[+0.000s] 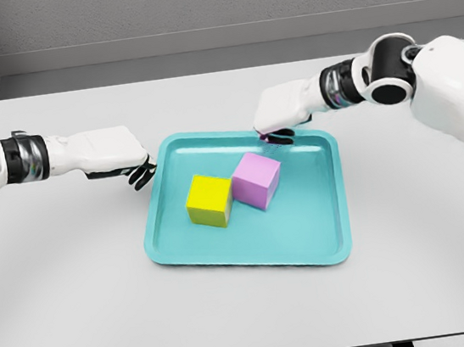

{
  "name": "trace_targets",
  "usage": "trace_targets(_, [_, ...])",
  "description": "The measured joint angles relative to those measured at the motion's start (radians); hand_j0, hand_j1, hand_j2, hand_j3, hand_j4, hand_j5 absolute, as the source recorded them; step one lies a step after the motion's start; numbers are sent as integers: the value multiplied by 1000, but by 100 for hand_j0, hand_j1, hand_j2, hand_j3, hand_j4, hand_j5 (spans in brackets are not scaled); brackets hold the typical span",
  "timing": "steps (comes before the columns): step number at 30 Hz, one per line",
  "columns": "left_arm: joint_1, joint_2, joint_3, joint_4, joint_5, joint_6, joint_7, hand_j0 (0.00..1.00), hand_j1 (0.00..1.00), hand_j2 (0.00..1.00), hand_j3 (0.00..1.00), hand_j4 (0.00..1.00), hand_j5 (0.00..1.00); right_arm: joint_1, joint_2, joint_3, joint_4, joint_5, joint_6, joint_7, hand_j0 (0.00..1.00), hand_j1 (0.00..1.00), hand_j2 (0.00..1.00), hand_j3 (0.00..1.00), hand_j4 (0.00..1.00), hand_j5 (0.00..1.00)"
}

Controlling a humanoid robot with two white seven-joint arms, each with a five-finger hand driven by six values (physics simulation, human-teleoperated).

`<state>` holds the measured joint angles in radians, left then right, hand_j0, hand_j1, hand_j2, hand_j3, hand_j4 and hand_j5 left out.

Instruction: Push two cubes

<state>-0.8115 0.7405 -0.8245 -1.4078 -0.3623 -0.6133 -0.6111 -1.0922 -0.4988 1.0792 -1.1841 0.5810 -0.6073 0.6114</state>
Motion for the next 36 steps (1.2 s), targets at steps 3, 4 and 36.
trace_targets(3, [0, 0, 0, 0, 0, 0, 0, 15, 15, 15, 15, 15, 15, -5, 24, -22, 98, 4, -4, 0, 0, 0, 0, 0, 0, 0])
trace_targets(4, [0, 0, 0, 0, 0, 0, 0, 15, 15, 15, 15, 15, 15, -5, 30, -24, 118, 6, -4, 0, 0, 0, 0, 0, 0, 0])
trace_targets(36, [0, 1, 2, 2, -1, 0, 0, 15, 15, 15, 15, 15, 15, 0, 145, 121, 111, 12, -4, 0, 0, 0, 0, 0, 0, 0])
